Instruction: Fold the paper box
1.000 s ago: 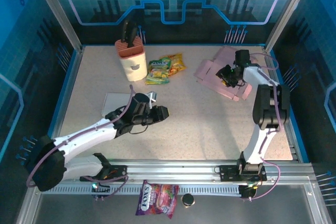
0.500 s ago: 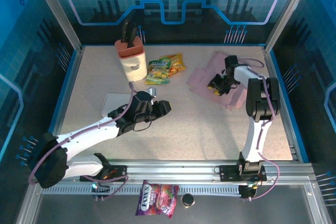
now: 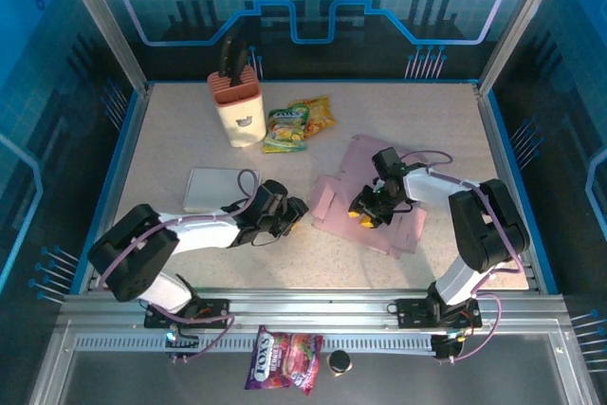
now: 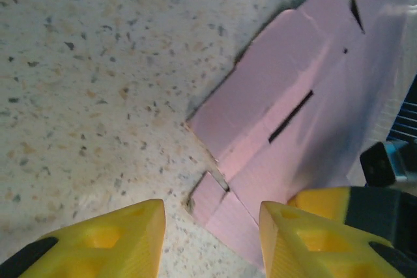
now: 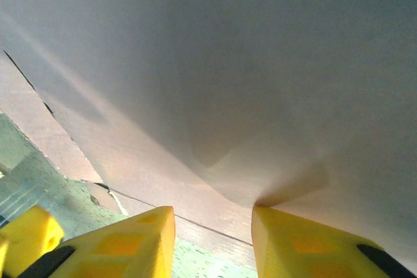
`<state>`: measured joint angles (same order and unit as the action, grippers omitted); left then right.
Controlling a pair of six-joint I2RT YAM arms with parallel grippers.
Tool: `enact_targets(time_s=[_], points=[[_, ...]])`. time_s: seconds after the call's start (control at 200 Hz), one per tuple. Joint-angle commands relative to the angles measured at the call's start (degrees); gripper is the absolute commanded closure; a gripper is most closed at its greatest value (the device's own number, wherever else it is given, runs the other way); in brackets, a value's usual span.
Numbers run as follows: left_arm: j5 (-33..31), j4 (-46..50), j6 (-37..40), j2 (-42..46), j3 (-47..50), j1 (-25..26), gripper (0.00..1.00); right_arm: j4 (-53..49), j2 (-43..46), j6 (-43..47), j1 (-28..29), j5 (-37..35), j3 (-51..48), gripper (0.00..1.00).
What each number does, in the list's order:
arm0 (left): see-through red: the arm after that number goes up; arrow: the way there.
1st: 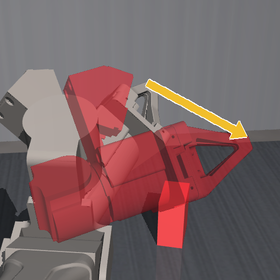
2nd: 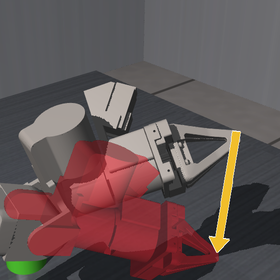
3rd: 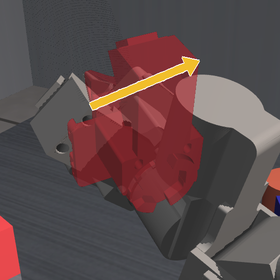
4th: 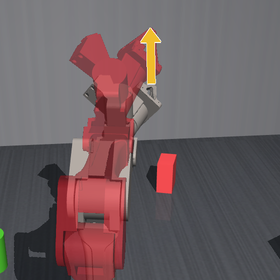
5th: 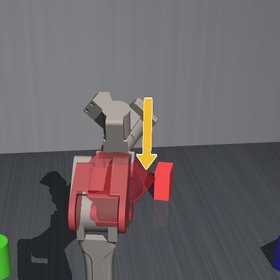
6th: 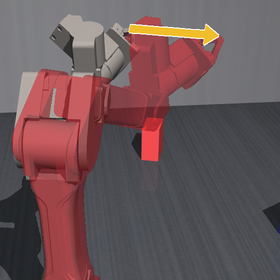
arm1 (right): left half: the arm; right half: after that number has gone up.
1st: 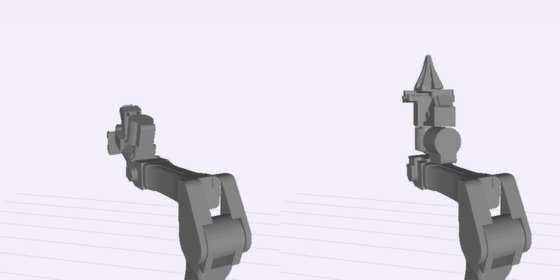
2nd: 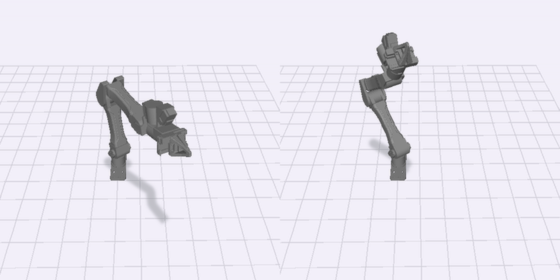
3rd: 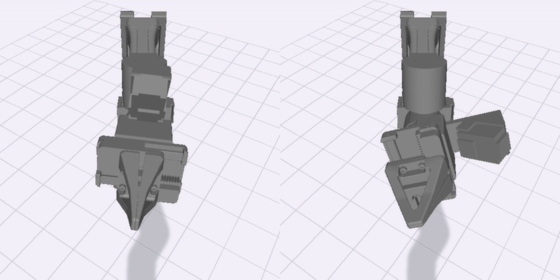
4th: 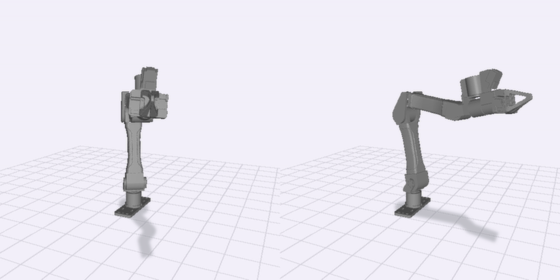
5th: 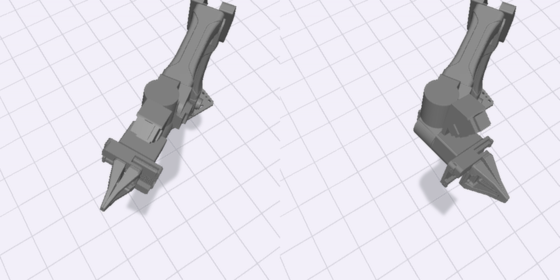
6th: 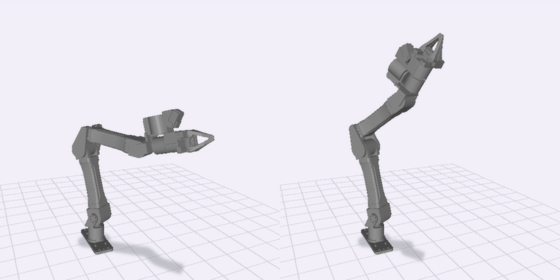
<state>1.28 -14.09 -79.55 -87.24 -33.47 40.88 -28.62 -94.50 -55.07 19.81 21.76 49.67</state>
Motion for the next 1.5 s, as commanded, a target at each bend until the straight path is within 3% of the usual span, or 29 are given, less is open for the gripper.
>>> enact_targets(time_s=[0.0, 0.28, 0.71, 0.875, 1.156, 1.496], points=[[-0.7, -6.6, -4.6, -2.0, -0.1, -0.3, 0.57, 0.7, 0.5, -2.2, 0.5, 0.9, -0.3, 0.64], [-2.1, -8.7, -9.6, -6.0, -0.5, 1.7, 0.58, 2.3, 1.3, -3.3, 0.8, 2.3, -1.1, 0.63], [-7.4, -16.9, -7.9, -10.0, 0.1, 1.8, 0.66, -1.1, 7.0, -1.0, -0.7, 2.1, 0.3, 0.59], [-6.3, -19.6, -9.6, -11.8, 0.1, 1.9, 0.67, -4.5, 9.2, 3.1, -5.8, 1.5, 3.1, 0.59], [-6.3, -21.3, -12.6, -11.6, 0.8, 2.4, 0.67, -6.9, 9.9, 10.0, -21.0, 3.9, 3.9, 0.59], [-7.7, -23.5, -14.2, -13.9, 0.9, 2.5, 0.74, -6.0, 12.4, 8.5, -23.2, 5.2, 2.3, 0.59]])
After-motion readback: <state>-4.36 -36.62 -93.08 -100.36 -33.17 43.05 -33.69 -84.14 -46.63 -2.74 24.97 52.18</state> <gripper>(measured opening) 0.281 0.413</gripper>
